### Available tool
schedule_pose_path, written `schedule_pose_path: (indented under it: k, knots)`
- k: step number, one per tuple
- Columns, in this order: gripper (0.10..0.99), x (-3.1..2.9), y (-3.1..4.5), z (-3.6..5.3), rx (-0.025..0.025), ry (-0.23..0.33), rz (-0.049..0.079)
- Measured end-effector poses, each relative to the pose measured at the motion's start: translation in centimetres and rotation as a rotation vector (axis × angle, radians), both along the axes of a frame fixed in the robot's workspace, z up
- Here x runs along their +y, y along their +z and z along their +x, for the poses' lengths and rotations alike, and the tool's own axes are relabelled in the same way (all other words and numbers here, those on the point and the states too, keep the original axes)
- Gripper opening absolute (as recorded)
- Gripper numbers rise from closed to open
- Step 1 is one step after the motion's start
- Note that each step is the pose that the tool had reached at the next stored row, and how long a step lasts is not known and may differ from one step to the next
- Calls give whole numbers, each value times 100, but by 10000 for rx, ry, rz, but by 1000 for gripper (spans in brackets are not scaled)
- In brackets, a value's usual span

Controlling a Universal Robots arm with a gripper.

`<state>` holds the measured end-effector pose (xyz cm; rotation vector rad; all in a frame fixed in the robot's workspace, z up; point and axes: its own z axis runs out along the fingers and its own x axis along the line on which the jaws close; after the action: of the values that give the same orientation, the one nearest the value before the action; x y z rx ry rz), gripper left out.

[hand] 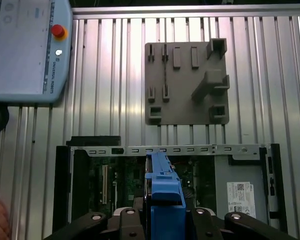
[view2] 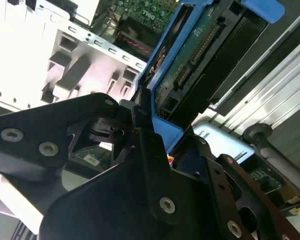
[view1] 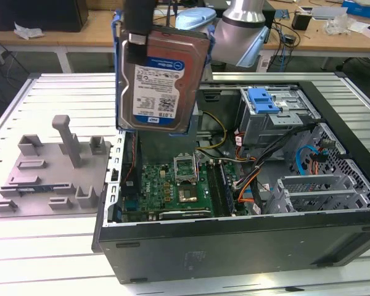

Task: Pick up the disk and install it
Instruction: 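Pick up the disk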

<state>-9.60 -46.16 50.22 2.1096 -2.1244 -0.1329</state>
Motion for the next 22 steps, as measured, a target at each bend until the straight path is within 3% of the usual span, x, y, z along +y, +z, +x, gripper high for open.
schedule_pose_path:
  k: [17, 22]
  knots:
    - [365, -249, 0, 624, 283, 0, -69]
    - [365, -344, 0, 868, 385, 1, -92]
